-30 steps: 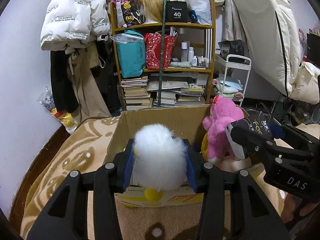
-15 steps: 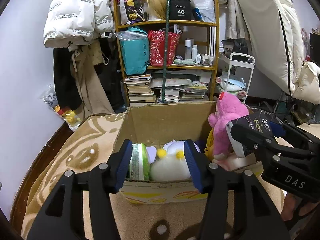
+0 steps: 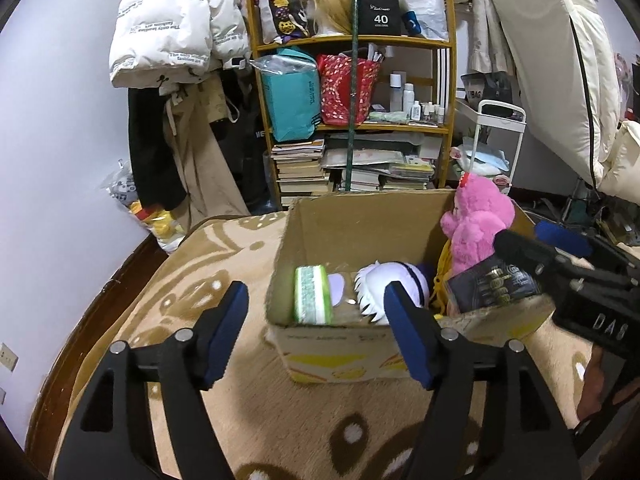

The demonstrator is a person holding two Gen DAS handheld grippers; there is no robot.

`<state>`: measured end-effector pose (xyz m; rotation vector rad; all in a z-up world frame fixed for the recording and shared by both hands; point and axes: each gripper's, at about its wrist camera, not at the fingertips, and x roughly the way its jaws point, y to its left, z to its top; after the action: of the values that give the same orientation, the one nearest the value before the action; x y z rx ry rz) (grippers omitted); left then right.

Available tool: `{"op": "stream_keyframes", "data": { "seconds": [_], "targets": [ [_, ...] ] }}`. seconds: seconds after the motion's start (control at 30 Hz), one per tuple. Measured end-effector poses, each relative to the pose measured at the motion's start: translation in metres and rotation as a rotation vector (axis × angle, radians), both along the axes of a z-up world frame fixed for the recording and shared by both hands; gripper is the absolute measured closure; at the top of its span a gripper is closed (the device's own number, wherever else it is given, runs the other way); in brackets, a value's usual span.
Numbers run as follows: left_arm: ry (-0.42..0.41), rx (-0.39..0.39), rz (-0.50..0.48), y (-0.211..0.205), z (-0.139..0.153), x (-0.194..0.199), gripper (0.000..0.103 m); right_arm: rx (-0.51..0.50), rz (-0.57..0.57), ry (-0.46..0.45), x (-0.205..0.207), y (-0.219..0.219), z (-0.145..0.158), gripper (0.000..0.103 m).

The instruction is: Organize soft objects

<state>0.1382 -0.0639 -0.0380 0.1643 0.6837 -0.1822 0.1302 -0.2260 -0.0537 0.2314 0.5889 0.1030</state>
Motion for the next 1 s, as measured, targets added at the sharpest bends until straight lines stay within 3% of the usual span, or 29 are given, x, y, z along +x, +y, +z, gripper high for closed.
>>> {"op": "stream_keyframes", "data": {
  "seconds": [0.33, 0.5, 0.63, 1.0],
  "targets": [
    [-0.035, 0.026, 0.014, 0.009, 0.016, -0.033, 0.013, -0.020, -0.037, -0.042, -0.028, -0.006, 0.027, 0.000],
    [-0.055, 0.030, 0.014, 0.012, 0.028, -0.052, 0.013, -0.048, -0.051, -0.062, -0.047, -0.003, 0.041, 0.000],
    [-0.084, 0.026, 0.022, 0.014, 0.040, -0.069, 0.004, -0.035, -0.061, -0.070, -0.063, -0.005, 0.052, 0.000],
    [-0.148, 0.002, 0.059, 0.031, 0.064, -0.118, 0.003, -0.078, -0.072, -0.103, -0.112, -0.006, 0.077, 0.000]
  ]
}}
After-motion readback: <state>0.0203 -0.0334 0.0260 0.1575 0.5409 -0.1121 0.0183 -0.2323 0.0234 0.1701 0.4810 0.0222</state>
